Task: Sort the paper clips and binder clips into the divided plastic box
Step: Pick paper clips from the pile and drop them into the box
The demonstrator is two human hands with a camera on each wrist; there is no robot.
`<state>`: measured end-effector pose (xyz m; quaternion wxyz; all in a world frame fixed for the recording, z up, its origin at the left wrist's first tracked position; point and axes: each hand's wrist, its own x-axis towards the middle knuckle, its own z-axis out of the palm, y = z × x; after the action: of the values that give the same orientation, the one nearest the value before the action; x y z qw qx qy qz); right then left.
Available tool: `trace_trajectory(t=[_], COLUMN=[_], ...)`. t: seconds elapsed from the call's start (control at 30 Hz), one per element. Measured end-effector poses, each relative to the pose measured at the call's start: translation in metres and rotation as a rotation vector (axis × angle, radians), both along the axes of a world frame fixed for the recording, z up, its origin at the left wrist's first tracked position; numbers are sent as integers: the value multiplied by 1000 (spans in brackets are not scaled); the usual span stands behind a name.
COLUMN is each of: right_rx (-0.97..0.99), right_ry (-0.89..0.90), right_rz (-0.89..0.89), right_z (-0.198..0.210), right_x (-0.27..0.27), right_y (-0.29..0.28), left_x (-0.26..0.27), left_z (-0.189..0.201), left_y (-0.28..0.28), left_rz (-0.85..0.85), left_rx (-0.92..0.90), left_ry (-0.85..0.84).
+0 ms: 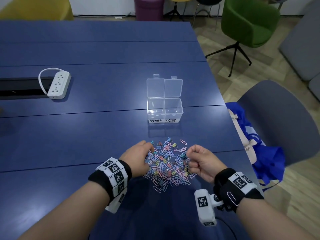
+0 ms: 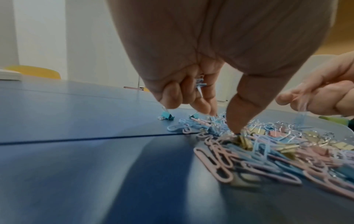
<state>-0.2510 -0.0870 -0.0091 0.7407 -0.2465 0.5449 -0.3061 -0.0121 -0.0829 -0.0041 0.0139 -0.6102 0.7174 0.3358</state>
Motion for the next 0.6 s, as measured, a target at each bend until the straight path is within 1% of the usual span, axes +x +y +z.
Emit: trace_trajectory(t=[0.07, 0.13, 0.2, 0.27, 0.3, 0.33, 0.4, 0.5, 0.53, 0.57, 0.6], right_rx=[-50, -154, -304, -410, -414, -397, -326, -210, -206, -228, -281], right_ry=[159, 433, 691, 834, 848, 825, 708, 510, 496, 534, 619], right_rz=[65, 200, 357, 455, 465, 452, 367, 182, 158, 175, 231], right_z=[-3, -3, -3, -3, -4, -5, -9, -7, -5, -4, -3], right_x=[0, 1, 3, 2, 1, 0, -3, -6, -6, -6, -6], right_y=[2, 3, 3, 3, 3, 3, 2, 3, 3, 2, 0], left_x=[-2, -5, -9, -12, -14, -15, -17, -16, -15, -14, -12], left_z=[-2, -5, -8, -9, -10, -10, -10, -10, -10, -10, -9], left_y=[-1, -1, -1, -1, -1, -1, -1, 0, 0, 1, 1], left_rz=[-34, -76, -101, -94, -79, -66, -55, -39, -34, -19, 12], left_rx=[2, -20, -62, -80, -83, -88, -109, -145, -148, -147, -143], left_ry=[-28, -62, -92, -112, -118, -124, -132, -112, -98, -73, -38])
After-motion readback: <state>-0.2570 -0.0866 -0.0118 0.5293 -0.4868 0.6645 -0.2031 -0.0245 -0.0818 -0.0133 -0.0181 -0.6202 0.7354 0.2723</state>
